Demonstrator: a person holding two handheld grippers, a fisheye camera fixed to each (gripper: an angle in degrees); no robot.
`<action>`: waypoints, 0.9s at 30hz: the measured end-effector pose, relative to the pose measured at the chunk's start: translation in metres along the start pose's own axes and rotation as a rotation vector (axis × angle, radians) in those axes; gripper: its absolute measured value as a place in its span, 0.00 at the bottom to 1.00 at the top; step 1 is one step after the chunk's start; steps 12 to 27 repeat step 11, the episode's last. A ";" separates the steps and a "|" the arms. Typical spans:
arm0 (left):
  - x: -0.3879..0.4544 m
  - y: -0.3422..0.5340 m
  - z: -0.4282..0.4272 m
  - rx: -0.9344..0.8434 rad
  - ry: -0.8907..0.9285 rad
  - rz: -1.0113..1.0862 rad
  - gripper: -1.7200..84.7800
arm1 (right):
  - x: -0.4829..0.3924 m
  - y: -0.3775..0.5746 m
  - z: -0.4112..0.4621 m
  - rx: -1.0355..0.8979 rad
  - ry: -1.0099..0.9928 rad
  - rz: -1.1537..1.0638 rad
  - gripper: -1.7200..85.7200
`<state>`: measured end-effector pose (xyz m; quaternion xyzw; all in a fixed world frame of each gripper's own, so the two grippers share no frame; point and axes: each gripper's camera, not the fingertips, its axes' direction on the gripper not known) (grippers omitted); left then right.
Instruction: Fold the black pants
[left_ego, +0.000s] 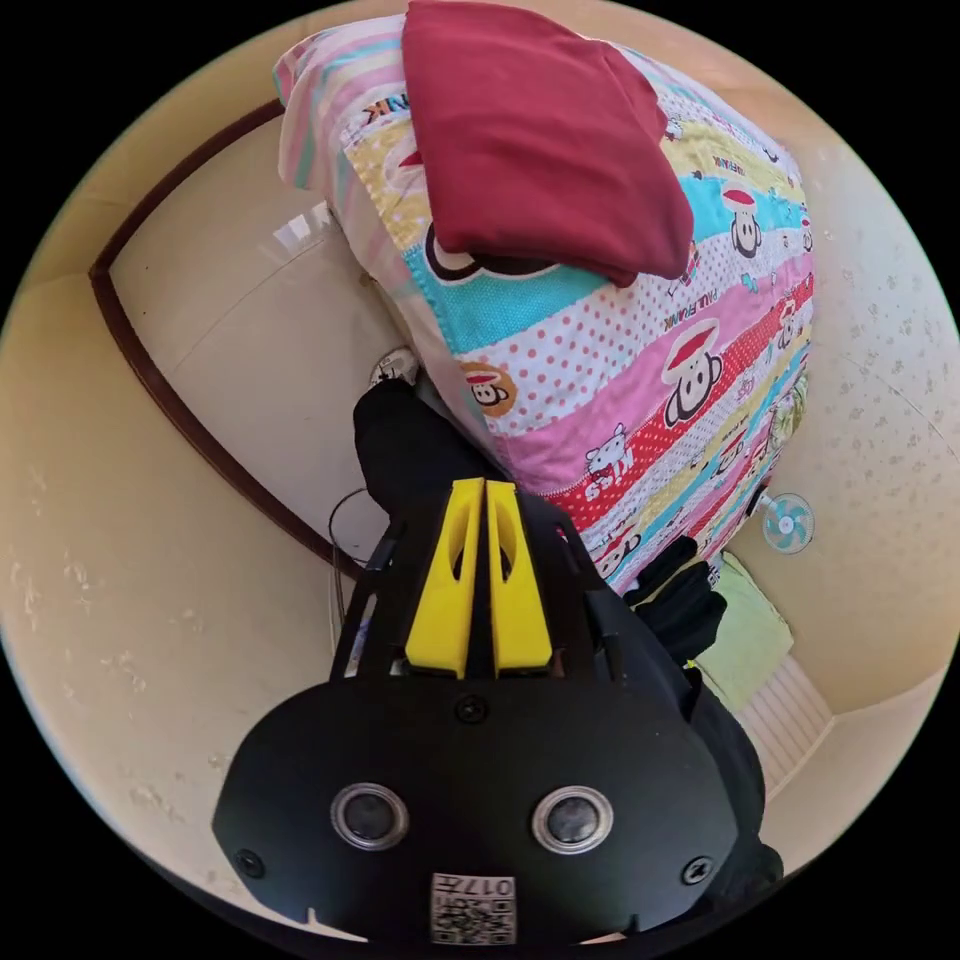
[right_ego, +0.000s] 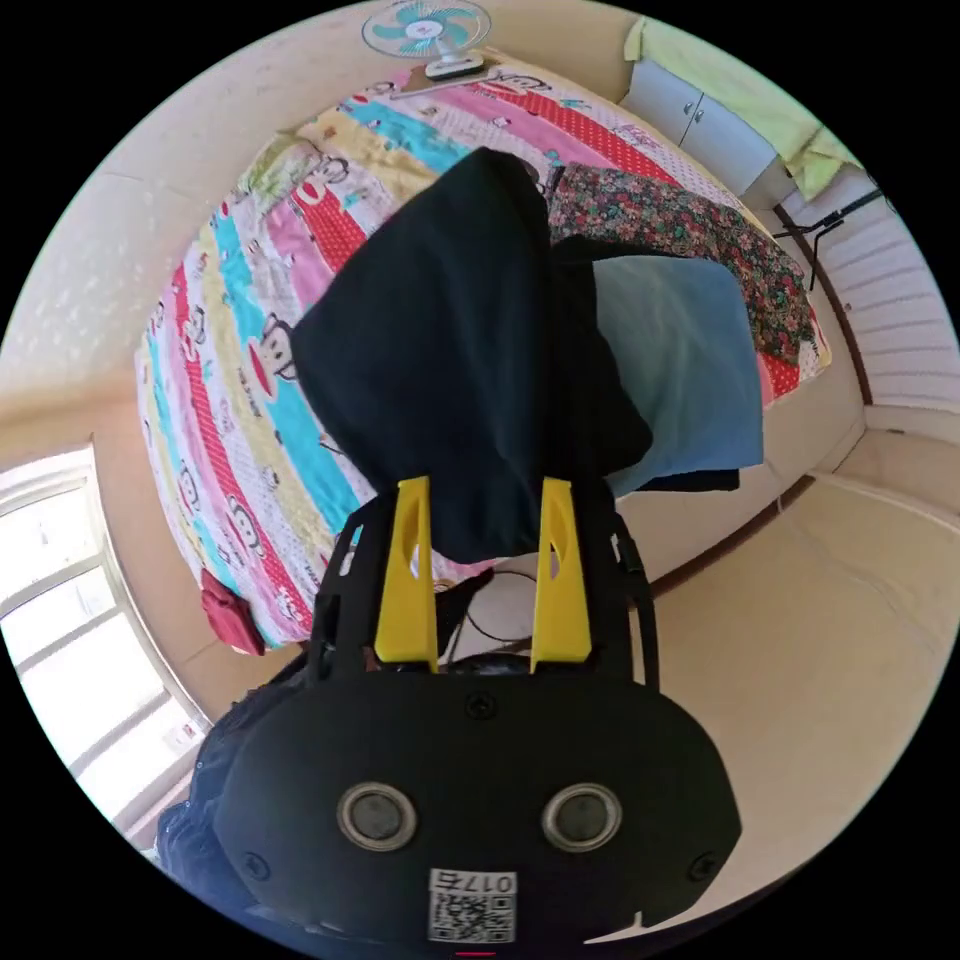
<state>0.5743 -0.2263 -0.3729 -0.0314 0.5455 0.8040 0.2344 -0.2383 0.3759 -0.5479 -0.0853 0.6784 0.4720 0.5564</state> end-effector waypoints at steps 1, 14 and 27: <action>0.000 -0.002 -0.005 0.008 -0.004 0.011 0.02 | -0.019 0.021 0.007 0.024 -0.021 -0.016 0.21; 0.038 -0.062 -0.108 0.216 0.078 0.120 0.09 | -0.165 0.154 0.111 -0.026 -0.181 -0.148 0.10; 0.038 -0.062 -0.108 0.216 0.078 0.120 0.09 | -0.165 0.154 0.111 -0.026 -0.181 -0.148 0.10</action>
